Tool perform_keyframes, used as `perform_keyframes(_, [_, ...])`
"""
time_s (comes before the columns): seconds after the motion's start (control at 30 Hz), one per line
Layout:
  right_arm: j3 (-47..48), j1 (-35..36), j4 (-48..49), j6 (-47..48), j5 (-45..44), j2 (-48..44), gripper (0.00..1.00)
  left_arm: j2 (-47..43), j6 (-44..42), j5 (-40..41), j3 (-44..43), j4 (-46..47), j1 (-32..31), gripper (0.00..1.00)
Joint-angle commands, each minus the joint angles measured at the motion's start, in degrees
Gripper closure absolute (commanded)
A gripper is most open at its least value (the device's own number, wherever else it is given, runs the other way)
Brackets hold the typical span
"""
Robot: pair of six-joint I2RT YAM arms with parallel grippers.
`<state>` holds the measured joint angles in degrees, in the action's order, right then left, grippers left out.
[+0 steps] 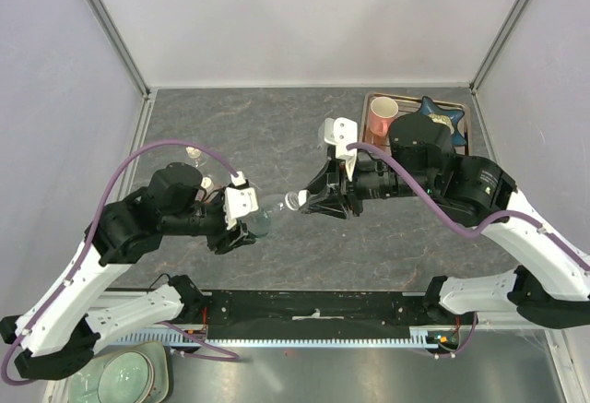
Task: Screw on the bottle caps
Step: Screw the bottle cap onto the plastic bottle.
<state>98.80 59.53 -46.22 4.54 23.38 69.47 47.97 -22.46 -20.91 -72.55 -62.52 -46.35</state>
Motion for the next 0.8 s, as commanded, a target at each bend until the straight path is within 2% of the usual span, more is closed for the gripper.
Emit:
perform_keyframes(0.0, [4.55,1.38,-0.62,-0.58,3.69,3.38,0.63,0.29,2.42,-4.14,1.27,4.95,-0.15,0.5])
perform_keyframes(0.53, [11.4,3.49,-3.0,0.03,5.54,6.73,0.59,-0.68,3.03,-5.11,2.41,5.48,0.47,0.5])
perform_keyframes(0.77, [19.4,6.11,-10.63,1.62,4.93,12.35,0.57,0.55,5.05,-5.55,3.04,6.36,0.47,0.51])
